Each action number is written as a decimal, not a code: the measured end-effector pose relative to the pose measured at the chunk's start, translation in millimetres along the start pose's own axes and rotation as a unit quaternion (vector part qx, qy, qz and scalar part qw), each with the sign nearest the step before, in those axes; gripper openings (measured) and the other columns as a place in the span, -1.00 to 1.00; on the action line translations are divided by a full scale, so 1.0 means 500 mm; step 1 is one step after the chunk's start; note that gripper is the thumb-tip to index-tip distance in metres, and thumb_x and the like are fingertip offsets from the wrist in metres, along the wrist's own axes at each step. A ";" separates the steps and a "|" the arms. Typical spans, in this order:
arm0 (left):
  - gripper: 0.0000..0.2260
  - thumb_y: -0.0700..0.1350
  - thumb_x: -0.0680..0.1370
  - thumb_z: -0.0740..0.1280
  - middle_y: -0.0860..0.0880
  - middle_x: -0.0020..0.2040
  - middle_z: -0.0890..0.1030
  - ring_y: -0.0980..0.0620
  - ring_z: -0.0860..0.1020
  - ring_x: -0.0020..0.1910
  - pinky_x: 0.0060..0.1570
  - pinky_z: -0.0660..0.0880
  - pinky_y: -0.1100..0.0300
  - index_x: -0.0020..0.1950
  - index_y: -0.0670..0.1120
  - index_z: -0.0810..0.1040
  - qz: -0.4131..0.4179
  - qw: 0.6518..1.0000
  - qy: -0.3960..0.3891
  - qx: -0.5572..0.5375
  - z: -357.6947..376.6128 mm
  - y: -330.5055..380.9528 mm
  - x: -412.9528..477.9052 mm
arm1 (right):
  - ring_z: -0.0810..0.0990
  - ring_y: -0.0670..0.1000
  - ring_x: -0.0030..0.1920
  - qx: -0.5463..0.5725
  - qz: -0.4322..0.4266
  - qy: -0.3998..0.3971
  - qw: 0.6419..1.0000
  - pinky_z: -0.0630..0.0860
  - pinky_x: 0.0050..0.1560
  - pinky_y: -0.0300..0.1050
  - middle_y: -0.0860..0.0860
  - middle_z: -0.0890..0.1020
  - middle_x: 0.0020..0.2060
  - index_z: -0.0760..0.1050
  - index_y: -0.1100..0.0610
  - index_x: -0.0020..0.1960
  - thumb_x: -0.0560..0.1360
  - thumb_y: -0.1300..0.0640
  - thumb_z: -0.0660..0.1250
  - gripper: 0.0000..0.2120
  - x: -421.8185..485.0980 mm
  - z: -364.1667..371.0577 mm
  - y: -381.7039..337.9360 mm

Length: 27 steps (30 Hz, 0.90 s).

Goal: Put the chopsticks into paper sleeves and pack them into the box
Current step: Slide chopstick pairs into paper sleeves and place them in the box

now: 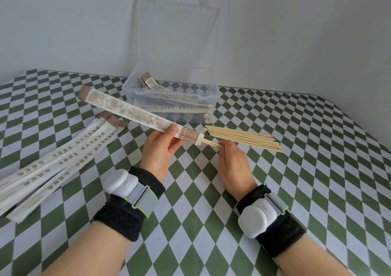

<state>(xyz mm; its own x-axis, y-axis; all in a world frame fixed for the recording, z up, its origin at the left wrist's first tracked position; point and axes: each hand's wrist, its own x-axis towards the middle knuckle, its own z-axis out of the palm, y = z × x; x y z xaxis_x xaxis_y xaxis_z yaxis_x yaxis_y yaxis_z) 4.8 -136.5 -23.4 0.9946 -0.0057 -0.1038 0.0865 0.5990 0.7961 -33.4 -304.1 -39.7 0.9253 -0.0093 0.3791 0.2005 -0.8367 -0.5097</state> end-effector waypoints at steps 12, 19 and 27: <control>-0.95 -0.22 0.52 0.32 -0.06 -0.11 0.66 0.06 0.65 -0.09 -0.19 0.57 0.29 -0.05 -0.11 0.57 -0.010 0.999 -0.018 0.030 0.004 -0.005 -0.003 | 0.39 0.03 -0.39 0.003 -0.048 -0.021 0.999 0.19 -0.31 -0.24 -0.03 0.45 -0.40 0.43 0.15 -0.06 0.53 0.00 -0.06 -0.65 -0.008 -0.009 -0.007; -0.96 -0.21 0.51 0.33 -0.05 -0.13 0.66 0.09 0.65 -0.13 -0.23 0.55 0.32 -0.06 -0.12 0.56 -0.018 0.999 -0.026 0.044 0.006 -0.004 -0.005 | 0.36 -0.02 -0.41 0.066 -0.044 -0.049 0.996 0.16 -0.27 -0.33 -0.12 0.39 -0.44 0.41 0.10 -0.16 0.53 0.01 -0.04 -0.70 -0.009 -0.013 -0.009; -0.94 -0.20 0.49 0.35 -0.07 -0.09 0.66 0.04 0.64 -0.06 -0.22 0.56 0.30 -0.05 -0.11 0.57 -0.016 0.998 -0.034 0.057 0.011 -0.001 -0.011 | 0.41 -0.04 -0.36 0.136 -0.029 -0.090 0.986 0.39 -0.29 -0.09 -0.12 0.46 -0.37 0.36 -0.08 -0.15 0.53 -0.07 0.01 -0.81 -0.003 -0.015 -0.005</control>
<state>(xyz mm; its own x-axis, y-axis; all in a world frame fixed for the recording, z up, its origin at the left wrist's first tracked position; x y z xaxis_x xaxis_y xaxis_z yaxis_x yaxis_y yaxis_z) -0.2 -141.2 -20.1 0.9924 -0.0799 -0.0936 0.1212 0.5033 0.8556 -37.9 -306.0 -33.1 0.9471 0.1525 0.2825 0.3110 -0.6543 -0.6893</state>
